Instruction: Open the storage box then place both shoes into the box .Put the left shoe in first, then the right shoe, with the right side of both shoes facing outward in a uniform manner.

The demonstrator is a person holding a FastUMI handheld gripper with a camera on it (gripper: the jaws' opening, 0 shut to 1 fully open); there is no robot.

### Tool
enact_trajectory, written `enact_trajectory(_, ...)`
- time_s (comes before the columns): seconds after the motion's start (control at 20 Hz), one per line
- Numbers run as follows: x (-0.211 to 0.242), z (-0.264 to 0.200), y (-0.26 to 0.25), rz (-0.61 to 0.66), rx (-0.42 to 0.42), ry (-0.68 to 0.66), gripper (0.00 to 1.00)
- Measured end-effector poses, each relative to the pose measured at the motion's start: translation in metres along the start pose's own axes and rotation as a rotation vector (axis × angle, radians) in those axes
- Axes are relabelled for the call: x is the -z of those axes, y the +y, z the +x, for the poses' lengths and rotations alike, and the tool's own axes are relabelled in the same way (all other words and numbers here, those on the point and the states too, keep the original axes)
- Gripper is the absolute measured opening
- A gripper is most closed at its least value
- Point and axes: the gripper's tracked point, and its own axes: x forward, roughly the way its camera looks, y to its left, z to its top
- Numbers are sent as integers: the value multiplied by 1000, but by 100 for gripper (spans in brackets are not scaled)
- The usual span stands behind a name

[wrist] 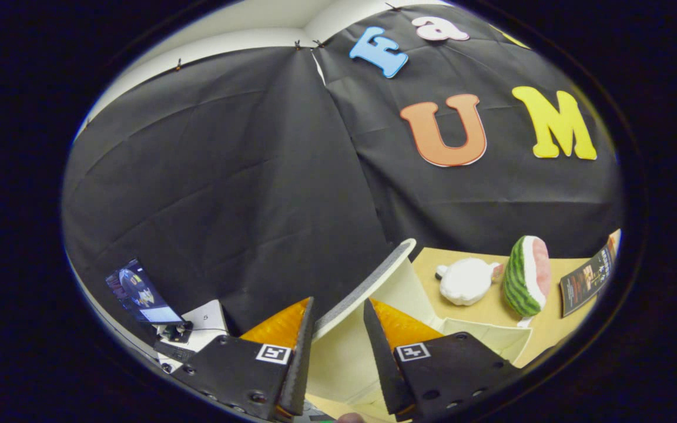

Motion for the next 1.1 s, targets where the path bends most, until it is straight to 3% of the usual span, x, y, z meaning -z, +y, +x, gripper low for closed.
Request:
enact_trajectory(0.4, -13, 2, 2, -17, -10, -28, 84)
enact_trajectory(0.5, -16, -4, 1, -23, -9, -35, 84)
enact_trajectory(0.65, -22, -24, -11, -45, 9, -63, 93)
enact_trajectory(1.1, -32, -141, -105, -116, 136, -168, 93)
